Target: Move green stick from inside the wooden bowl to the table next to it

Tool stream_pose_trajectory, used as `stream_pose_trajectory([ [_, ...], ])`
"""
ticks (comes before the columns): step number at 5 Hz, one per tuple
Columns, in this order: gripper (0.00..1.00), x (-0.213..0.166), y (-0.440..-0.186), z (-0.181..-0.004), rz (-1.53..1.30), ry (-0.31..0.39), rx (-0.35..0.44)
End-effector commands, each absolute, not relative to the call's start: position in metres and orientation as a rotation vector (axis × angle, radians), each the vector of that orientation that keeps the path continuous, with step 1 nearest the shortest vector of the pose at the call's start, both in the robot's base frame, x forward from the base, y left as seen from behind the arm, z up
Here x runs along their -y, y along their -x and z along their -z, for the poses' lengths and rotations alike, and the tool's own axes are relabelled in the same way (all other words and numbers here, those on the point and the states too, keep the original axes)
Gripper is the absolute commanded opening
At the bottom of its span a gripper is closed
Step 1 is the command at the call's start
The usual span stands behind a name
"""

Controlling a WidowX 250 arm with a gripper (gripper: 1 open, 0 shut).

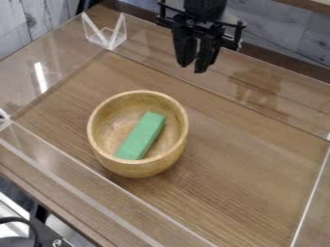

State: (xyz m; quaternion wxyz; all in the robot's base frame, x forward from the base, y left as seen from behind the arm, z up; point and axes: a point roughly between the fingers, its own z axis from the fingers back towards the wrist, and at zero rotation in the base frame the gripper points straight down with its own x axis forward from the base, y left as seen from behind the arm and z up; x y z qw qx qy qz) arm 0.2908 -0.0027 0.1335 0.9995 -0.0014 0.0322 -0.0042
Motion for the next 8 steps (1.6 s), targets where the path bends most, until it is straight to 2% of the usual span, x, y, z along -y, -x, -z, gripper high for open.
stream_pose_trajectory([
  [1, 1.0, -0.006, -0.281, -0.13, 0.007, -0.002, -0.07],
  [2, 0.0, -0.016, -0.261, -0.118, 0.013, -0.006, -0.084],
  [3, 1.0, -0.029, -0.245, -0.112, 0.024, -0.013, -0.078],
  [4, 0.0, -0.042, -0.238, -0.106, 0.034, -0.014, -0.073],
  [5, 1.0, -0.042, -0.235, -0.103, 0.037, -0.012, -0.073],
  [8, 1.0, -0.036, -0.233, -0.098, 0.03, 0.005, -0.071],
])
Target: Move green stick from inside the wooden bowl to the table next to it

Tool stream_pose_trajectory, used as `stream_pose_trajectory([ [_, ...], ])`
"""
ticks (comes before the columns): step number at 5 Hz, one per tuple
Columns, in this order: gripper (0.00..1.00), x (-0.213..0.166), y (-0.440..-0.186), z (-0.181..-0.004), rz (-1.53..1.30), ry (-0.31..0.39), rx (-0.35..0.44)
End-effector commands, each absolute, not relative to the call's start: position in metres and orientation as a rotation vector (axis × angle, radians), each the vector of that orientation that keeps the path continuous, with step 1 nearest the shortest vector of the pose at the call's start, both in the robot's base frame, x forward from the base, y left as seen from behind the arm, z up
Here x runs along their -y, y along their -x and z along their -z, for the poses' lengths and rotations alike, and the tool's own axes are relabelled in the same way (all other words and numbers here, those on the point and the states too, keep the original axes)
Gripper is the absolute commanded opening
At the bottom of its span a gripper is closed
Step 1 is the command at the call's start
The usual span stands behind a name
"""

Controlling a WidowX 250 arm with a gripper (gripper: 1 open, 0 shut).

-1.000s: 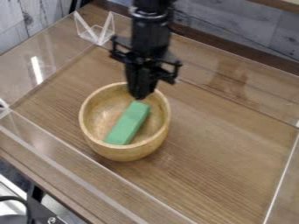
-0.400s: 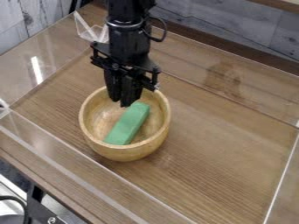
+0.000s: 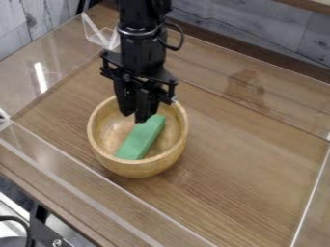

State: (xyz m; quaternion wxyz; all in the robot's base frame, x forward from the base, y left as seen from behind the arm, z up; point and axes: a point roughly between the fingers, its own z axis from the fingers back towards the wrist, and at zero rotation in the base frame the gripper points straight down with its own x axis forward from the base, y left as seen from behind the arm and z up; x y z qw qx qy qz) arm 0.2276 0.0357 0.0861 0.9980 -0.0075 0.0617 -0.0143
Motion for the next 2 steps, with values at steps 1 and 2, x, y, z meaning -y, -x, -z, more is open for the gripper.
stream_pose_trajectory([
  [1, 1.0, -0.0346, -0.2321, -0.0977, 0.026, 0.013, -0.068],
  [2, 1.0, -0.0331, -0.2314, -0.0973, 0.023, 0.019, -0.064],
])
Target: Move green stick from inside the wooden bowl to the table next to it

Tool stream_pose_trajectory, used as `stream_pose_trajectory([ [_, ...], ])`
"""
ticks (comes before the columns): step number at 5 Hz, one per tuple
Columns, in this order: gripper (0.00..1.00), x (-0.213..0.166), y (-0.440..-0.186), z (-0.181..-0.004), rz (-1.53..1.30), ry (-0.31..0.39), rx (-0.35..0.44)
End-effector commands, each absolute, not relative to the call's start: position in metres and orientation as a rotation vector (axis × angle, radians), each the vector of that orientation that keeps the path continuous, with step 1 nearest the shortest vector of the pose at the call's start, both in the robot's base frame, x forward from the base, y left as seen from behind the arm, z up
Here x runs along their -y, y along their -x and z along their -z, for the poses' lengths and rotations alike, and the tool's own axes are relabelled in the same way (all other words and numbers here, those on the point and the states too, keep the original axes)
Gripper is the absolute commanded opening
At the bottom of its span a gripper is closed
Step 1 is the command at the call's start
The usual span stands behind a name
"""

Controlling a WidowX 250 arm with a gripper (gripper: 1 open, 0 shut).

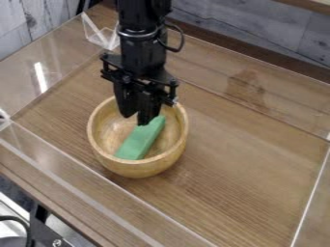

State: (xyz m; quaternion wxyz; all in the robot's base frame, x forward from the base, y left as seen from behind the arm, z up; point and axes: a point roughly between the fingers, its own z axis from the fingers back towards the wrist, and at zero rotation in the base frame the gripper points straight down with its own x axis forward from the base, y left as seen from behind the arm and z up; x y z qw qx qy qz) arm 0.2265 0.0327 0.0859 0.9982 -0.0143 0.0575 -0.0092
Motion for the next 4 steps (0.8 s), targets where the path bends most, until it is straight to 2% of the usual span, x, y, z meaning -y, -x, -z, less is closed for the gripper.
stream_pose_trajectory([
  [1, 1.0, -0.0316, -0.2307, -0.0971, 0.018, 0.025, -0.06],
  [4, 1.0, -0.0263, -0.2227, -0.0901, -0.022, 0.017, -0.044],
])
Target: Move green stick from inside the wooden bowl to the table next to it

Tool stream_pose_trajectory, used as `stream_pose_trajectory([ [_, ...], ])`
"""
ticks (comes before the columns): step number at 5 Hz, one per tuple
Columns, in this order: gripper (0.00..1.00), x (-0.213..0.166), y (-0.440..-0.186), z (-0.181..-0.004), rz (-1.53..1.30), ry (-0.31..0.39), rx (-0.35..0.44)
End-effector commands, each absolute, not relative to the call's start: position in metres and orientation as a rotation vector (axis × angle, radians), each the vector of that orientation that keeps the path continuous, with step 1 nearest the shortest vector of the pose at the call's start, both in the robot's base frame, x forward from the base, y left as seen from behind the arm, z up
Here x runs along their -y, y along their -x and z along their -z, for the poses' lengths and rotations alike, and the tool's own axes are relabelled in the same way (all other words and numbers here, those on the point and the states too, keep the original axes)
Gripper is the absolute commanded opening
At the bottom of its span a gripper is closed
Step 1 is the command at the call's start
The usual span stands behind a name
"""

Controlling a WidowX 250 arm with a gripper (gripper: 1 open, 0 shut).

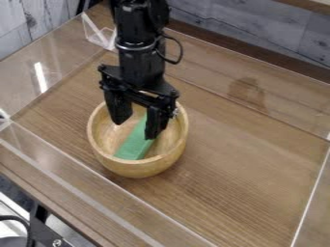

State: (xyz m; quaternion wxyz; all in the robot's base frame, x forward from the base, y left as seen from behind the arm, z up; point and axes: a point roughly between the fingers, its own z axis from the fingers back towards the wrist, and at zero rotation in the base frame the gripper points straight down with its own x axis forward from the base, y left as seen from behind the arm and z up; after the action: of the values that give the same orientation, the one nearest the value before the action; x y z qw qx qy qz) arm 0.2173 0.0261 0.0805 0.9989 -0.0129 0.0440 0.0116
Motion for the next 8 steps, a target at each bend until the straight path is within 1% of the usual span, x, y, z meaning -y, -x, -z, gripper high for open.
stream_pose_trajectory([
  [1, 1.0, -0.026, -0.222, -0.088, -0.034, 0.011, -0.039],
  [6, 1.0, -0.028, -0.225, -0.085, -0.079, -0.011, -0.004],
  [8, 1.0, -0.033, -0.225, -0.067, -0.076, -0.022, 0.005],
])
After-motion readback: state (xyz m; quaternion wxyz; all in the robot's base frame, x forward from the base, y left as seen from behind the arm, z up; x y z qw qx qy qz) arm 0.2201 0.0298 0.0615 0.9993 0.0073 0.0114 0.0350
